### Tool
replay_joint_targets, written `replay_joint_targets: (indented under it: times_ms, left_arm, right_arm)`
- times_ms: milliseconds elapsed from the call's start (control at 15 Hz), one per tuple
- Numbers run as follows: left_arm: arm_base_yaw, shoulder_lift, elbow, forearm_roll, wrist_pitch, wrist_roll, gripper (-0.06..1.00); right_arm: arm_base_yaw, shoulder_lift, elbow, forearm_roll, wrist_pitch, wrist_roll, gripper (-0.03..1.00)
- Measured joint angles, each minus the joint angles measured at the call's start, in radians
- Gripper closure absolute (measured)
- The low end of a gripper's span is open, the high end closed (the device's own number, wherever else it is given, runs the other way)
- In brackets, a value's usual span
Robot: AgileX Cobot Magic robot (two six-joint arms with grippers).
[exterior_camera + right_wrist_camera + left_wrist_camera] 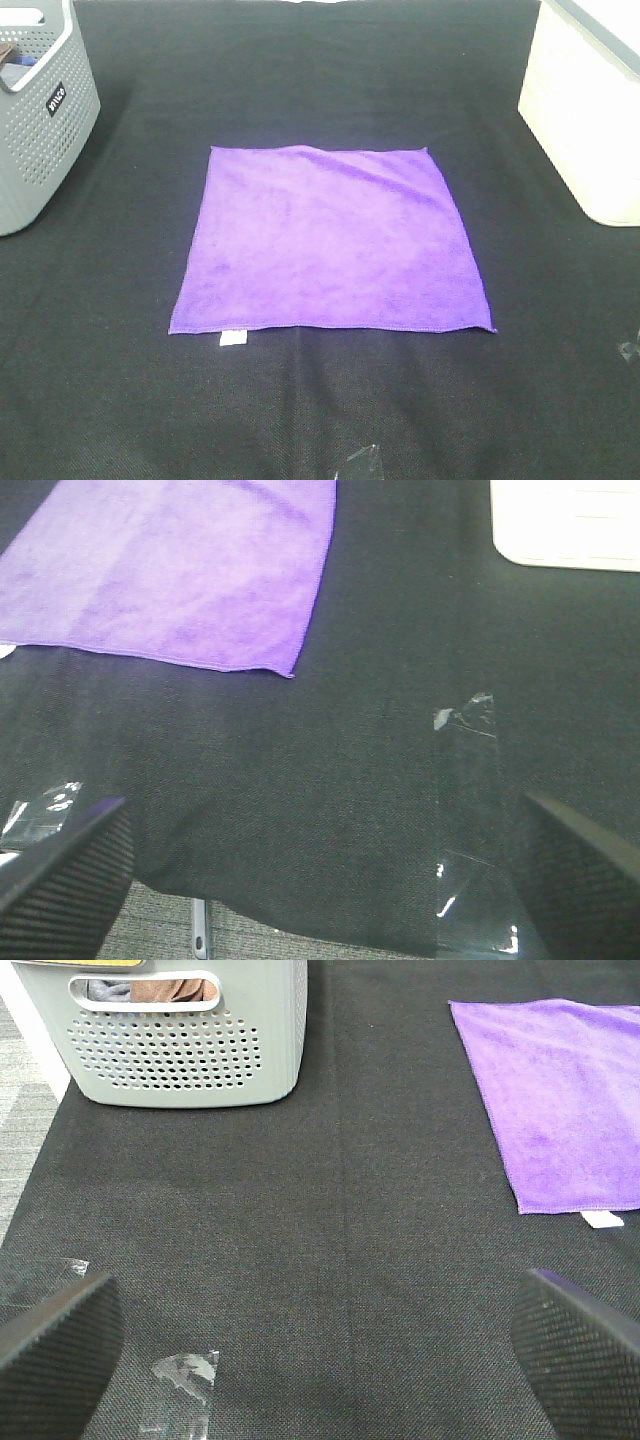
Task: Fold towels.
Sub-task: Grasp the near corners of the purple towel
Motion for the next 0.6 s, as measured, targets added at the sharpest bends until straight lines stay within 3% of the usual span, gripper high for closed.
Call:
replay_joint_targets:
  times_ms: [600]
  left_arm:
    - [0.0, 0.0, 0.0, 0.0, 0.0, 0.0, -0.05]
  right_arm:
    - [0.0, 0.0, 0.0, -0.007, 0.0, 0.002, 0.0]
